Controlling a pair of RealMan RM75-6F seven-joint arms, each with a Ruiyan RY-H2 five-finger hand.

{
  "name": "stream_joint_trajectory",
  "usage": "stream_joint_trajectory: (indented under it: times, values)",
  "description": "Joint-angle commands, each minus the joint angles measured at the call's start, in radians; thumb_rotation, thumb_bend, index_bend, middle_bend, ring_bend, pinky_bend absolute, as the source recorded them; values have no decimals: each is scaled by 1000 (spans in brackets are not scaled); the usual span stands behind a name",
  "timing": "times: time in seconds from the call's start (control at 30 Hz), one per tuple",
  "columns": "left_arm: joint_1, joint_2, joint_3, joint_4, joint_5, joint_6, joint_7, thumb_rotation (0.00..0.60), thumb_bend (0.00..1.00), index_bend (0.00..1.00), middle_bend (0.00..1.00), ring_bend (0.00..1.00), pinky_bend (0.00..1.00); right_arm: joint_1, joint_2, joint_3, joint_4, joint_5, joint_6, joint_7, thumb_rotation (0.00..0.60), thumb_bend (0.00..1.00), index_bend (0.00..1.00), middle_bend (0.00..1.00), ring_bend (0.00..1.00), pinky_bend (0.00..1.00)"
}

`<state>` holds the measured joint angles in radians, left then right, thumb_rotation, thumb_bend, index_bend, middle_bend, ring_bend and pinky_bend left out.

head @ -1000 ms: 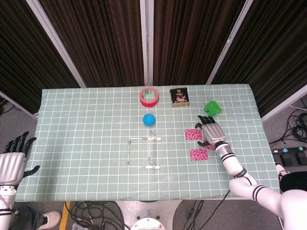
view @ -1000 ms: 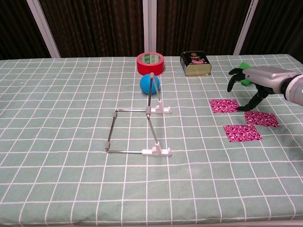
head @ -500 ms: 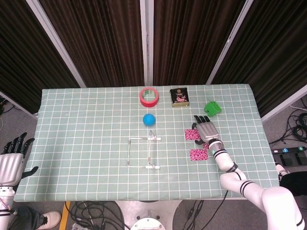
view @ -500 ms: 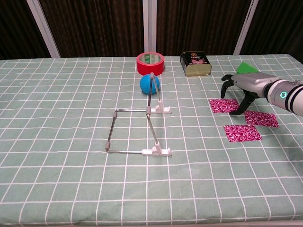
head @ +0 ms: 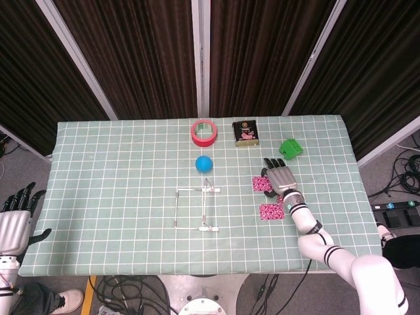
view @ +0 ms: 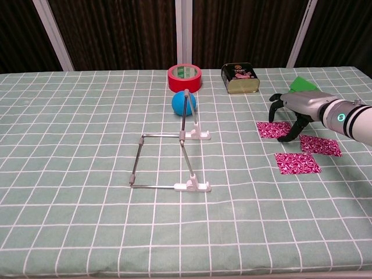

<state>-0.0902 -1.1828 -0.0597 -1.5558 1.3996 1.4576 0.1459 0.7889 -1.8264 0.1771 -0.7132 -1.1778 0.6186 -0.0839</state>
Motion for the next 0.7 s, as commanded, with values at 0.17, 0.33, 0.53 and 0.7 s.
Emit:
stream_joint_trajectory:
  times: [0.17, 0.33, 0.53, 0.7]
  values:
    - [-1, -1, 0, 3, 5, 1, -3, 600, 80, 218, 163, 132, 186, -26, 40, 0, -65, -16, 54, 6, 554, 135, 442, 44, 0, 0]
    - [-3, 0, -1, 4, 10, 1, -5, 600, 80, 218, 162, 132, 186, -73, 124, 6, -209, 0, 120, -24, 559, 135, 440, 47, 0, 0]
    - [-9, -6, -1, 11, 16, -5, -12, 600, 80, 218, 162, 132, 186, -137, 255, 5, -447, 73, 167, -96, 563, 134, 434, 49, 0, 0]
    - [-13, -8, -2, 13, 21, -9, -22, 600, 80, 218, 163, 132, 186, -172, 319, -32, -595, 115, 186, -157, 553, 135, 425, 48, 0, 0]
